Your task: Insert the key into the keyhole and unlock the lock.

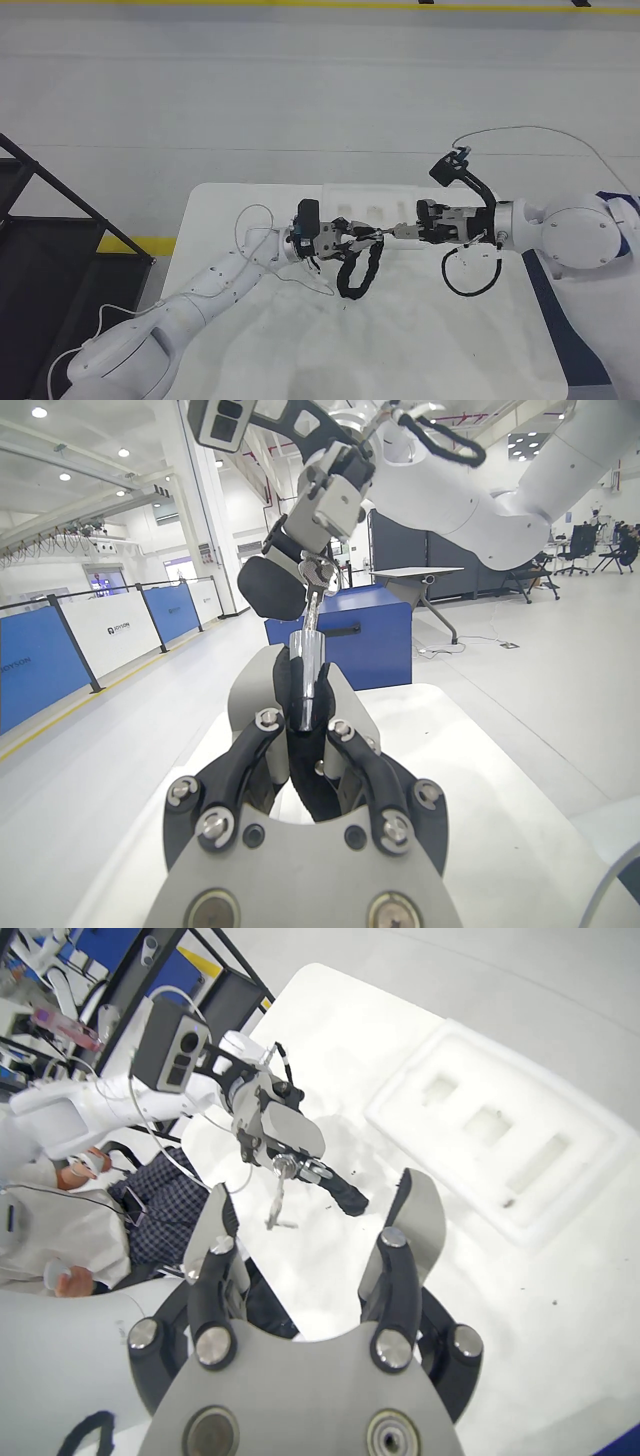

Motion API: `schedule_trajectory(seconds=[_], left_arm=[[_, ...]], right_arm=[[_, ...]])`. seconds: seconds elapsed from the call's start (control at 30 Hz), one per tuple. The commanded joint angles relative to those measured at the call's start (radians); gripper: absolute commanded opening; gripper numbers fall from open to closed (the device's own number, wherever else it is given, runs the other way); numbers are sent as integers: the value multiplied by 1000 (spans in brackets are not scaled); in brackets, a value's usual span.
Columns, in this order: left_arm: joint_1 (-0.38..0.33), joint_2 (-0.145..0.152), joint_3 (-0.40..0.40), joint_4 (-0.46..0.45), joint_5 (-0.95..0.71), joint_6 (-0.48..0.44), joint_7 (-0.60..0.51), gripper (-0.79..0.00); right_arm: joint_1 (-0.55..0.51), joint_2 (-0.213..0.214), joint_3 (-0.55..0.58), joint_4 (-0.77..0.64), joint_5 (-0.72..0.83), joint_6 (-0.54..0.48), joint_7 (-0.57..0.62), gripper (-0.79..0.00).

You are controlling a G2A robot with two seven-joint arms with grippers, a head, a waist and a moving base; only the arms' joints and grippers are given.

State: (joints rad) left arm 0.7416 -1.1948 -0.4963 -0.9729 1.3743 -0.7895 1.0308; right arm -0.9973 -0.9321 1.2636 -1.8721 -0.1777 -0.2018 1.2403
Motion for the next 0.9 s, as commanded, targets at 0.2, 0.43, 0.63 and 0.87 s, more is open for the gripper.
schedule_trajectory(seconds=[0.2, 0.43, 0.63, 0.87], left_arm=[[-3, 22, -18, -28, -140, -167, -167, -785], [-11, 23, -6, -16, -167, -223, -223, -785], [-38, 16, 39, 12, -193, -223, -241, -785], [-60, -3, 69, 53, -250, -223, -288, -785]], right_arm=[[-95, 20, 58, -53, -48, -242, -37, 0], [-112, 24, 70, -61, -67, -256, -36, 0], [-117, 24, 69, -68, -77, -263, -59, 0], [-126, 28, 26, -98, -173, -379, -83, 0]])
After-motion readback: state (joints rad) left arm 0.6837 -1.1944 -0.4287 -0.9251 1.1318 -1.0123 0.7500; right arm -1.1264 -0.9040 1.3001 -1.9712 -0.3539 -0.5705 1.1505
